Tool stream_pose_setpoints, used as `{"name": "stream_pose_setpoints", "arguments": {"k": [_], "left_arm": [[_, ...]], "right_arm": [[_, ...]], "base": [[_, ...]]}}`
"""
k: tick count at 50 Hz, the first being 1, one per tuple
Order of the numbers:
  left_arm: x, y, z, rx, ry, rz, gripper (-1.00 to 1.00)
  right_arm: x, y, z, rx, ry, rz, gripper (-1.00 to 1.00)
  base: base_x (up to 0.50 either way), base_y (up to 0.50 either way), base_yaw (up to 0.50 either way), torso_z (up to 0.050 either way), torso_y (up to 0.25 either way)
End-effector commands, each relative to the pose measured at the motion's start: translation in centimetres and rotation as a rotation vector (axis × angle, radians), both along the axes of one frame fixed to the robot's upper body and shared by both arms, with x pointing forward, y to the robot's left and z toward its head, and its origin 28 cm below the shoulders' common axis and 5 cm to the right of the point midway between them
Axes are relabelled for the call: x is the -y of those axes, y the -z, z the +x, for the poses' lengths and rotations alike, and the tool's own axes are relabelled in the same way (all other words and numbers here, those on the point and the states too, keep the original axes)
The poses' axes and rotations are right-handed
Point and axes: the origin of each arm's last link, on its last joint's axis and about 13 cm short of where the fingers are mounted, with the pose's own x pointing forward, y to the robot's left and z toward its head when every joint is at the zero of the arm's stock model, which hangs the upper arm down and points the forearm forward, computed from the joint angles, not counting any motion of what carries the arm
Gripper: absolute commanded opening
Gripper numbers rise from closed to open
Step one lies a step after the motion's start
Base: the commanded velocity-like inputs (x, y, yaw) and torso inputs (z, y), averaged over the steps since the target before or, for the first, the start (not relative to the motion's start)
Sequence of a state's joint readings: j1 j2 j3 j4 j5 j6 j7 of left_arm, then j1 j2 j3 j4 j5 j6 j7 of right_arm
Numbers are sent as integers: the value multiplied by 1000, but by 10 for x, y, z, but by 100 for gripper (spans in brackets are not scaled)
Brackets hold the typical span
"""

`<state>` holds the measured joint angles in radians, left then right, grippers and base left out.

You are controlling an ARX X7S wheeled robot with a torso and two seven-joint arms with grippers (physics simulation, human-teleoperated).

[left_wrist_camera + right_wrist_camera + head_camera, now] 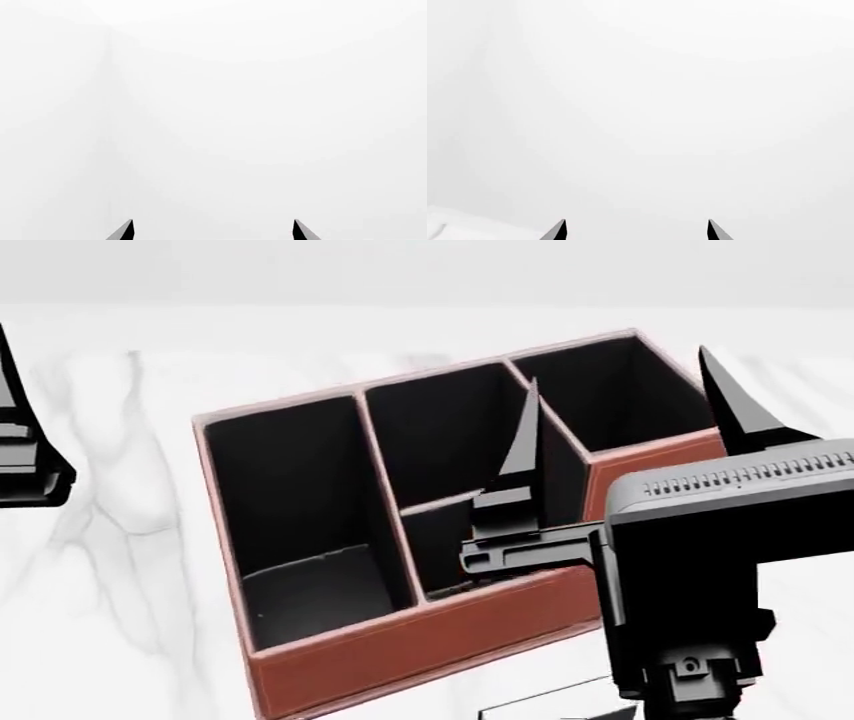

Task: Pick up the book and place it in the front compartment of the caddy.

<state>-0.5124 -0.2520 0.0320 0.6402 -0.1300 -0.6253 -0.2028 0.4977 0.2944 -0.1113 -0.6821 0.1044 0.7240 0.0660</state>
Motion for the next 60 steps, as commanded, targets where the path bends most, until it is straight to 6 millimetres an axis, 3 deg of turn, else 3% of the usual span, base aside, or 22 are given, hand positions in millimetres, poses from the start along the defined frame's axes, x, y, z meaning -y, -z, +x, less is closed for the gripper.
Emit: {"name": "stream_pose_setpoints", "arguments": {"k": [1,7,40,60], "left_arm": [[-2,0,0,11,5,-4,100],[-2,0,0,9,5,-3,100],[-2,3,0,3,5,-6,100],[-3,6,0,-2,2,-5,100]], "right_arm": [[1,-1,0,-5,4,5,100],[1,1,1,-12,3,-1,100],[3,1,-3,0,6,-46,100],[32,-24,-7,-75,-76,-146,100]], "base": [[500,0,0,0,0],[458,0,0,0,2],[69,0,0,0,0],[0,0,0,0,0]]}}
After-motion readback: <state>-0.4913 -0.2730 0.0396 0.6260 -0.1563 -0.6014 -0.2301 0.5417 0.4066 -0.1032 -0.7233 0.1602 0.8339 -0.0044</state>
